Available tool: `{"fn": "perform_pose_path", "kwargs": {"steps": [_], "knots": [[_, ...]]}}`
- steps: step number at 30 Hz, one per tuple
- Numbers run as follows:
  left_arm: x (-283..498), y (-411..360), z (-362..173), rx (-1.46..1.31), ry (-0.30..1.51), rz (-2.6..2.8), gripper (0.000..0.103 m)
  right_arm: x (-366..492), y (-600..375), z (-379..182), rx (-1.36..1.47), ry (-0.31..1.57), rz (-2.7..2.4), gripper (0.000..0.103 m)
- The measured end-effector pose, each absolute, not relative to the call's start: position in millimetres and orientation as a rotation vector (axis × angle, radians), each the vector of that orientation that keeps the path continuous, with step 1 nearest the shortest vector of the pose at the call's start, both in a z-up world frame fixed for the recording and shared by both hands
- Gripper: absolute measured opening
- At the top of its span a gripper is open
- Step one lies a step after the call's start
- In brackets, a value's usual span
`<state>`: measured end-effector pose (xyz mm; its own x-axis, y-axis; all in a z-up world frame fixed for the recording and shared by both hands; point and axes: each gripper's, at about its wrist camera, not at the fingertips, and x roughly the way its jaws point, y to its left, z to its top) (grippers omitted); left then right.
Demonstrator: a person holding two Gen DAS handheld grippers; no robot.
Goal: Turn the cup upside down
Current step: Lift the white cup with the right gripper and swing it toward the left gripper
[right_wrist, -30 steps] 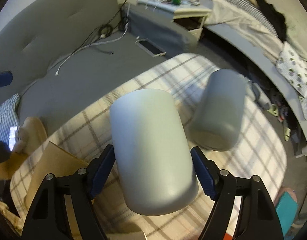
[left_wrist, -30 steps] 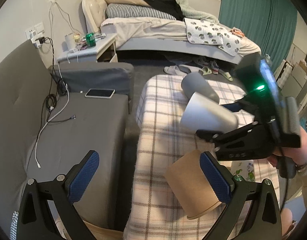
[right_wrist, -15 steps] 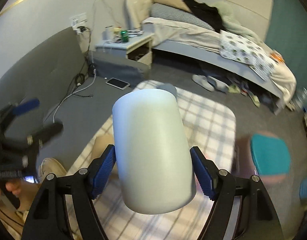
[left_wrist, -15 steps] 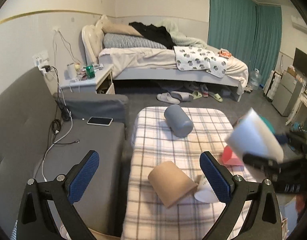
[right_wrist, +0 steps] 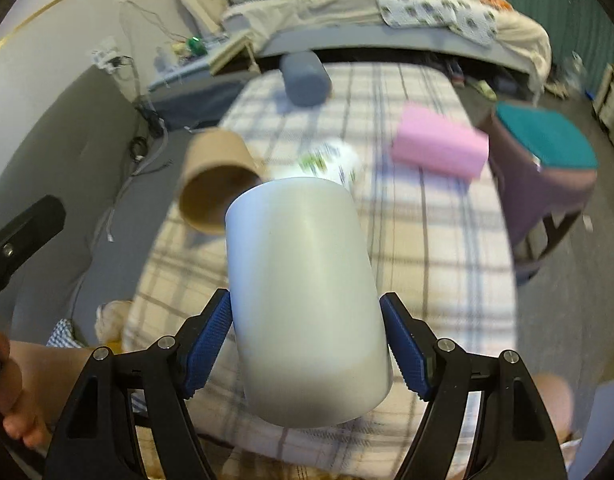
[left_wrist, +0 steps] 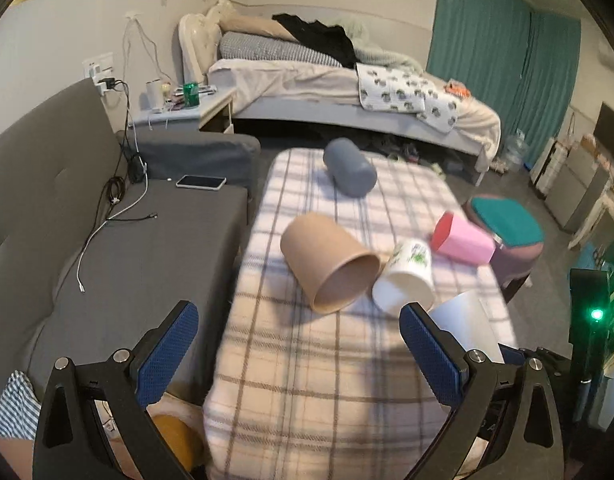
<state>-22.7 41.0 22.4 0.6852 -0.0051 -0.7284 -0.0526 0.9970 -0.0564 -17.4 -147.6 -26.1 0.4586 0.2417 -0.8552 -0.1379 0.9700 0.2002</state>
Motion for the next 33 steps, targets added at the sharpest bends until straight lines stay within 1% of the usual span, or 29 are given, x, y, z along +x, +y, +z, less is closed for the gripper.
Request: {"fn": "perform_pose_path", "kwargs": {"steps": [6, 12, 13, 15, 20, 23, 25, 28, 33], "knots": [[-13.3, 30.9, -6.2, -0.108, 0.873, 0.015, 0.103, -11.4, -153.3, -62.0, 0.110, 1.089, 0.191, 0.075], [-14.0, 23.3, -9.6, -0.077, 0.876, 0.019, 0.103, -9.9, -152.3, -61.2, 0.104, 1.027, 0.218, 0.075], [-13.8, 23.1, -8.3, -0.075, 0.874, 0.023, 0.103, -10.3, -152.5, -59.9, 0.109, 1.013, 0.230, 0.077], [-11.1, 23.1, -2.6, -0.058, 0.863, 0.038, 0.103, -11.8, -154.9, -55.6, 0.119, 0.990, 0.234, 0.096], [-13.5, 17.9, 17.3, -0.017, 0.795, 0.069, 0.103, -21.1, -172.1, -21.9, 0.115, 0.879, 0.213, 0.097], [-18.6, -0.8, 22.1, 0.040, 0.775, 0.065, 0.103, -27.7, -190.1, -1.9, 0.101, 0.805, 0.187, 0.097], [-23.8, -13.8, 22.6, 0.031, 0.756, 0.027, 0.103, -29.4, -207.9, 7.5, 0.101, 0.771, 0.146, 0.097], [-27.3, -40.6, 14.8, 0.009, 0.777, -0.019, 0.103, -30.2, -235.7, 15.3, 0.087, 0.721, 0.039, 0.097], [-26.1, -76.3, -19.0, -0.051, 0.887, -0.085, 0.103, -30.6, -275.3, 14.1, 0.131, 0.679, -0.120, 0.097]]}}
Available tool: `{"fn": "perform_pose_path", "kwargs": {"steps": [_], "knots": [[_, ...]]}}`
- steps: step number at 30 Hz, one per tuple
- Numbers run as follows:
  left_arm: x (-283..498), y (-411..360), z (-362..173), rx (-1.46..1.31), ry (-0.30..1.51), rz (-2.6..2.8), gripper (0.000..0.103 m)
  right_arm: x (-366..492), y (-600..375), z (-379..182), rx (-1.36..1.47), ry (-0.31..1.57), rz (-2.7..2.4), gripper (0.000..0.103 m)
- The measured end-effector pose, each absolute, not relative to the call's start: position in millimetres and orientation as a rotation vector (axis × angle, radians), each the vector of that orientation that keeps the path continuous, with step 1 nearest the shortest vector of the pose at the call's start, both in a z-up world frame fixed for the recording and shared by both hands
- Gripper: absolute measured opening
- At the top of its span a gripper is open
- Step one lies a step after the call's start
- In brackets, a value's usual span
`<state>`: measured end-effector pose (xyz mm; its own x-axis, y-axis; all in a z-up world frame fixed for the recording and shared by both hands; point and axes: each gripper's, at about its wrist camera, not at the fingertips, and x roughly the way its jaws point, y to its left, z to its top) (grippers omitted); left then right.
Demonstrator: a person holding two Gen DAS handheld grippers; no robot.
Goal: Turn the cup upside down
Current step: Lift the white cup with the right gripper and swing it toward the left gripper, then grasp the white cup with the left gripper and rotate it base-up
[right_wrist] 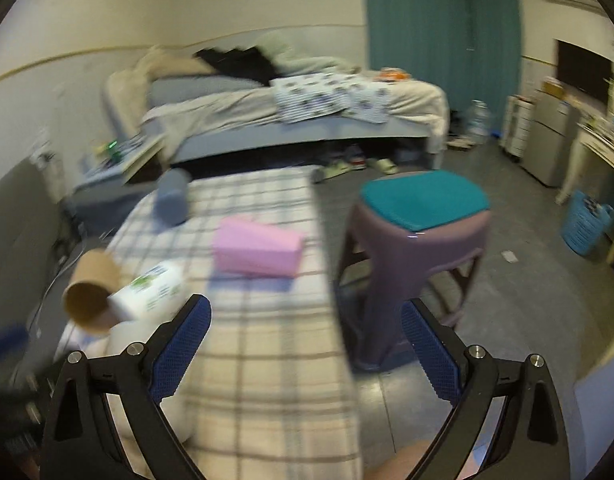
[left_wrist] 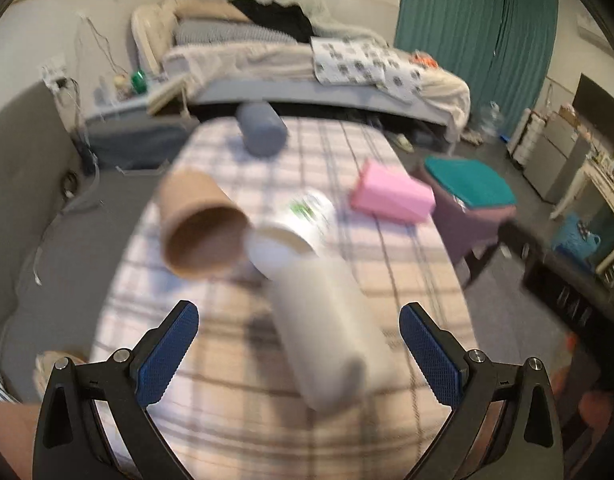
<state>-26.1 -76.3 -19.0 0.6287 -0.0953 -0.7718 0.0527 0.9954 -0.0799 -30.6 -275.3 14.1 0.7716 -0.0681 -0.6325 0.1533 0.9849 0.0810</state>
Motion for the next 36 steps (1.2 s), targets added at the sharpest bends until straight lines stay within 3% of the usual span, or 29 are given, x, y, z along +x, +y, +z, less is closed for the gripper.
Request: {"fn": "perform_pose_path", "kwargs": {"steps": [22, 23, 26, 36], "knots": [[-13.7, -96.1, -91.7, -0.088, 1.074, -0.196, 0.101, -31.4, -280.0, -2.9, 0.110, 0.666, -0.119, 0.096], [-14.4, -95.1, -90.4, -0.099, 1.074, -0.210, 0.099, -31.3, -279.3, -2.7, 0.110, 0.666, -0.117, 0.096], [-15.3, -96.1, -88.3, -0.096, 1.077, -0.243, 0.080, -32.4, -280.8, -0.8, 0.124, 0.654, -0.109, 0.096], [-17.0, -92.5, -78.0, -0.058, 1.085, -0.254, 0.079, -32.1, -280.2, -0.2, 0.130, 0.644, -0.101, 0.096]]}}
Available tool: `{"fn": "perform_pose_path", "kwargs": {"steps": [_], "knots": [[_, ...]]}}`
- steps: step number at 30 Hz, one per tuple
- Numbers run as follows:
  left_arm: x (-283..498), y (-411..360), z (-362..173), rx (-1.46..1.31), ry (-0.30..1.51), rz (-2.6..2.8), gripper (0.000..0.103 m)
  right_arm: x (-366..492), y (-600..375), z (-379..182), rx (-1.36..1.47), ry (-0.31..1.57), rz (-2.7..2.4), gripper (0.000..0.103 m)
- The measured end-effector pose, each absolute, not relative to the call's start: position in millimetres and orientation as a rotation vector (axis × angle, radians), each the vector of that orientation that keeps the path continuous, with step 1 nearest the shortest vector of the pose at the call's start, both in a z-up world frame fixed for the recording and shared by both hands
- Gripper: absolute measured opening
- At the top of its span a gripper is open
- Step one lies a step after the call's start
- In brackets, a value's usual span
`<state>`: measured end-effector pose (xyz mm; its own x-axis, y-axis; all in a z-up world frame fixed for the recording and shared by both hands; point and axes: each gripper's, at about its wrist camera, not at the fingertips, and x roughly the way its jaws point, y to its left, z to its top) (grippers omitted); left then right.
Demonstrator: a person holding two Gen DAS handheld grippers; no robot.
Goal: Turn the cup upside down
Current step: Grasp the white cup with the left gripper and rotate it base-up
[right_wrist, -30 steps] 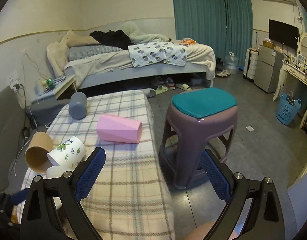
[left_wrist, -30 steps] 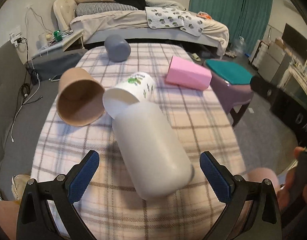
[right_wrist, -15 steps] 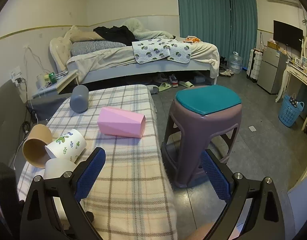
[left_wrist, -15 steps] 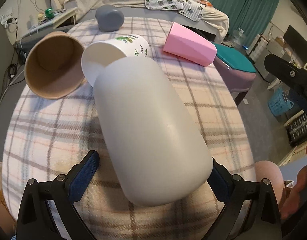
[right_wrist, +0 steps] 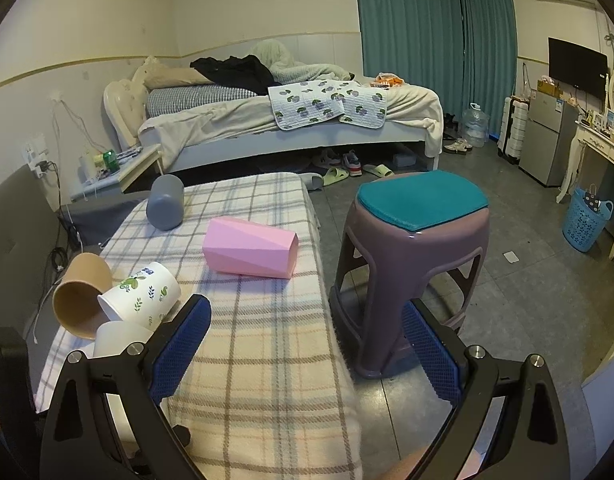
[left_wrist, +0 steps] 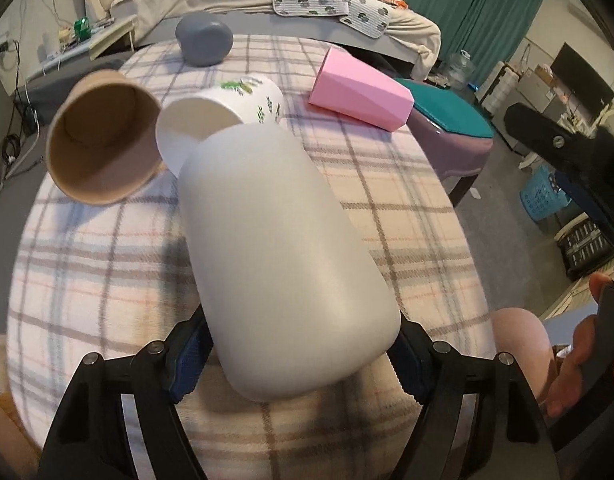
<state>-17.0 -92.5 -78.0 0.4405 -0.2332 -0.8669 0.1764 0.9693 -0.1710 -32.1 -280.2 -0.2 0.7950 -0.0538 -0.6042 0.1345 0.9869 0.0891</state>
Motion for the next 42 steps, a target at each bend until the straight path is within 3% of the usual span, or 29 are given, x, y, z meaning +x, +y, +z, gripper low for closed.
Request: {"fn": "perform_pose_path", "kwargs": {"steps": [16, 42], "knots": [[-14.5, -83.6, -41.8, 0.049, 1.051, -0.273, 0.075, -29.6, -275.9, -6.5, 0.152, 0.672, -0.088, 0.096], [17.4, -67.2, -48.7, -0.028, 1.186, -0.228, 0.073, -23.7, -276.2, -11.2, 0.163, 0.696, -0.085, 0.097]]}}
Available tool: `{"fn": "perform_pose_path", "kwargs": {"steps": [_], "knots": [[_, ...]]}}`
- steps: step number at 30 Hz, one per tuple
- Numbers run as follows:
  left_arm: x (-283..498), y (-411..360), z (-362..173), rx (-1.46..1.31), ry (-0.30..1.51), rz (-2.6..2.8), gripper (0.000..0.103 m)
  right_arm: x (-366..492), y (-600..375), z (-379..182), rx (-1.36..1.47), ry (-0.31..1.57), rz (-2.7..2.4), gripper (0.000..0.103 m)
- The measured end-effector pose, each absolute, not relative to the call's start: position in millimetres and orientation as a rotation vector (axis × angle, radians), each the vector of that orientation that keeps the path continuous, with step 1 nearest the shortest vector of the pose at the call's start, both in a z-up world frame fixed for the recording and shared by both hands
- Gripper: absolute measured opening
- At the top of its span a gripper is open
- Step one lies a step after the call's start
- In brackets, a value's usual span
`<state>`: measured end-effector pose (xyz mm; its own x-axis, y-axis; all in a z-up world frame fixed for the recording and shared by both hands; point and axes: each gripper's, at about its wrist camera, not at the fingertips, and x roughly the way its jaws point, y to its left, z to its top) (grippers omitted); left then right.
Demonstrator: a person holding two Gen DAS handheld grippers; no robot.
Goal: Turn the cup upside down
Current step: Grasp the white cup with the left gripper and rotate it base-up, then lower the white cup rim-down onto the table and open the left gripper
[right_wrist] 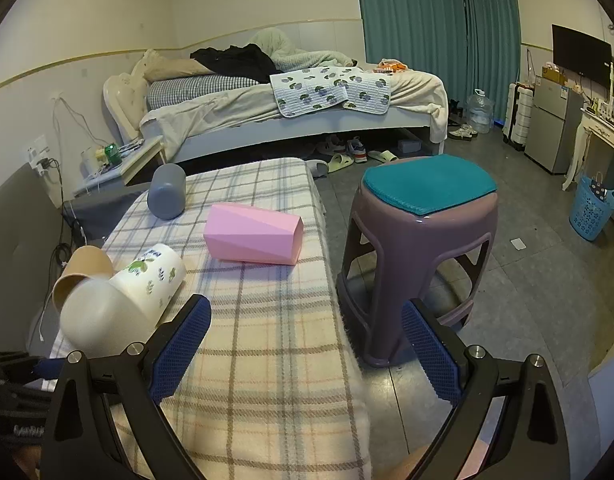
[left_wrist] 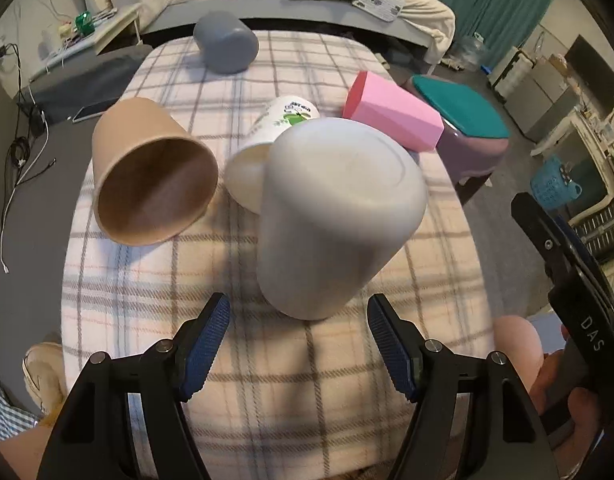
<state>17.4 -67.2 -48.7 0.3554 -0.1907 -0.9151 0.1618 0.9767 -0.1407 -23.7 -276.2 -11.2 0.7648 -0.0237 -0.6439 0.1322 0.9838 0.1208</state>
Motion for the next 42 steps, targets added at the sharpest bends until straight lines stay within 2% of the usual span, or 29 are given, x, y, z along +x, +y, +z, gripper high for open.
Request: {"fn": "perform_pose_path", "kwargs": {"steps": [17, 35, 40, 42], "knots": [[3.6, -64.2, -32.9, -0.056, 1.116, -0.281, 0.074, -26.8, -274.0, -4.7, 0.165, 0.677, -0.065, 0.096], [-51.3, 8.4, 85.3, -0.093, 0.730, -0.180, 0.074, -78.9, -217.1, 88.7, -0.014, 0.519, 0.073, 0.097], [-70.8, 19.0, 94.6, -0.058, 0.669, -0.146, 0.075, -94.2, -203.8, 109.8, -0.026, 0.490, 0.102, 0.097], [-78.4, 19.7, 90.2, -0.051, 0.663, -0.147, 0.081, -100.5, -199.9, 108.1, -0.013, 0.490, 0.114, 0.097]]}}
